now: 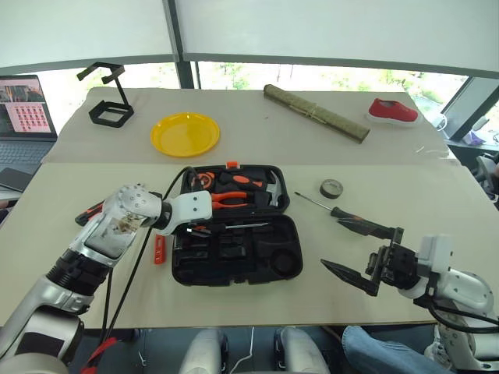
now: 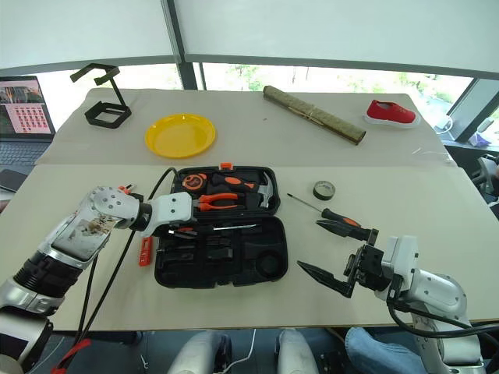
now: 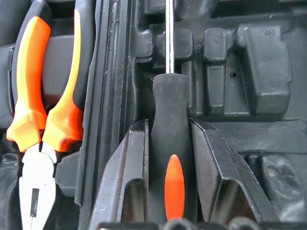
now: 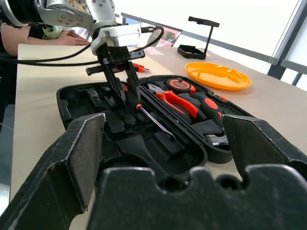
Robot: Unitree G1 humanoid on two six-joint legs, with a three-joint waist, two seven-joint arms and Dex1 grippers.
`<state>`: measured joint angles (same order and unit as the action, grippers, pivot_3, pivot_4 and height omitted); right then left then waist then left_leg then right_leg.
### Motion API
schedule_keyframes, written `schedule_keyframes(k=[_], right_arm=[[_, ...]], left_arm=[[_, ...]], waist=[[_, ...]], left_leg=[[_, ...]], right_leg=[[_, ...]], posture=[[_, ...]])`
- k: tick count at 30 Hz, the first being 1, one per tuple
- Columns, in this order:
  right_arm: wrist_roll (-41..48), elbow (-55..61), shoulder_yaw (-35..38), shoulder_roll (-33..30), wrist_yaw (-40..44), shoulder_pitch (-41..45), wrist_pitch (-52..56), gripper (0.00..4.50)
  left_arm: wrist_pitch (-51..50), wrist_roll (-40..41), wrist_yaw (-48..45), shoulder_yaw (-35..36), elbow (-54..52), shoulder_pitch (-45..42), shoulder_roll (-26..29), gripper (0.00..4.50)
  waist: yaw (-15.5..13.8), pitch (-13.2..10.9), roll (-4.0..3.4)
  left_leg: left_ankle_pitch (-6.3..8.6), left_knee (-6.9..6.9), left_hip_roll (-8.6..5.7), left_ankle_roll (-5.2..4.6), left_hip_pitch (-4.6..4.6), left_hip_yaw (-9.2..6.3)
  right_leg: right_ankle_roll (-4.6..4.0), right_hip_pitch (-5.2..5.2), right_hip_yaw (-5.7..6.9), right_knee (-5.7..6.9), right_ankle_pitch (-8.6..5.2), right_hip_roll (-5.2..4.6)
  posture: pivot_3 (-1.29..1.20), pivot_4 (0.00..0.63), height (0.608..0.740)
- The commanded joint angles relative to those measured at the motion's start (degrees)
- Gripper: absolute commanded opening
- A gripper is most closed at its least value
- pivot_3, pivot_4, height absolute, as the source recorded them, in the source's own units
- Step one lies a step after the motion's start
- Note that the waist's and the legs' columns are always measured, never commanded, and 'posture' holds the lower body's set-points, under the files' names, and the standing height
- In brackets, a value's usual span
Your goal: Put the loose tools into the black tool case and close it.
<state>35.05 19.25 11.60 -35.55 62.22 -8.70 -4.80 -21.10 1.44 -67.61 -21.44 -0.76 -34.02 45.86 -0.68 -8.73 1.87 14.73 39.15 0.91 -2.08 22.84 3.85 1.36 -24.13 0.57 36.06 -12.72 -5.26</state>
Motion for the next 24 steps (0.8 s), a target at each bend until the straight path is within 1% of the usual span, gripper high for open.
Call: schedule_keyframes(k=[1,7,9,11,15,16,21,24], right_arm=[[1.3,2.2,0.4,-0.7,0.4,0.5,1.1,4.5],[2.0,3.4,0.2,-0.5,1.0,-0.5,2.9,4.5],[2.2,3.8,0.1,-0.3,1.2,-0.8,3.6,4.5],[2.3,4.2,-0.1,-0.2,1.4,-1.3,3.9,4.5],[2.7,4.9,-0.2,-0.1,1.6,-2.2,4.8,4.5],[2.9,5.0,-0.2,-0.2,1.6,-2.4,5.0,4.5],[3.0,5.0,-0.2,-0.2,1.9,-3.0,5.5,4.5],[2.9,4.6,-0.4,0.1,1.8,-2.8,5.6,4.5]], left_arm=[[-0.1,-2.3,2.0,0.1,0.7,-1.0,-1.3,0.81],[1.6,-2.7,1.3,0.6,-0.8,-0.1,-1.4,0.81],[3.2,-1.1,1.2,1.9,-1.2,0.6,-2.2,1.81],[4.8,-0.1,3.0,3.7,-1.2,0.9,-3.4,2.31],[11.8,2.3,5.4,8.6,-0.1,1.4,-5.7,3.71],[12.1,3.9,5.6,10.3,0.3,1.7,-6.3,3.71],[10.7,10.3,5.0,14.9,0.8,4.3,-8.6,3.71],[9.7,11.4,5.8,15.5,2.0,5.7,-10.1,2.97]], waist=[[-0.3,0.0,0.0],[-0.7,0.0,0.0],[-0.7,0.0,0.0],[-0.7,0.0,0.0],[-1.0,0.0,0.0],[-1.0,0.0,0.0],[-0.6,0.0,-0.01],[-0.4,0.0,-0.01]], left_leg=[[0.0,0.03,-0.01,0.0,0.0,-0.02],[0.0,0.18,0.0,-0.01,0.02,-0.08],[0.0,0.18,0.0,-0.01,0.03,-0.08],[0.0,0.18,0.0,-0.01,0.03,-0.08],[0.02,0.41,0.01,-0.05,0.21,-0.16],[0.08,0.62,0.07,-0.14,0.36,-0.24],[0.13,0.65,0.04,-0.22,0.35,-0.21],[0.12,0.66,0.04,-0.22,0.34,-0.21]], right_leg=[[0.0,0.02,0.02,0.02,0.0,-0.01],[0.04,0.08,0.04,0.03,0.02,-0.01],[0.04,0.08,0.04,0.03,0.02,-0.01],[0.04,0.08,0.03,0.04,0.03,-0.02],[0.07,0.02,0.13,0.06,0.05,-0.03],[0.07,-0.02,0.21,0.1,0.05,0.01],[0.14,0.01,0.14,0.06,0.09,-0.05],[0.16,0.02,0.14,0.07,0.1,-0.04]], posture=[[0.0,0.15,0.74],[0.0,0.15,0.74],[0.0,0.15,0.74],[0.0,0.15,0.74],[0.0,0.15,0.74],[0.0,0.15,0.74],[0.0,0.15,0.74],[0.0,0.15,0.74]])
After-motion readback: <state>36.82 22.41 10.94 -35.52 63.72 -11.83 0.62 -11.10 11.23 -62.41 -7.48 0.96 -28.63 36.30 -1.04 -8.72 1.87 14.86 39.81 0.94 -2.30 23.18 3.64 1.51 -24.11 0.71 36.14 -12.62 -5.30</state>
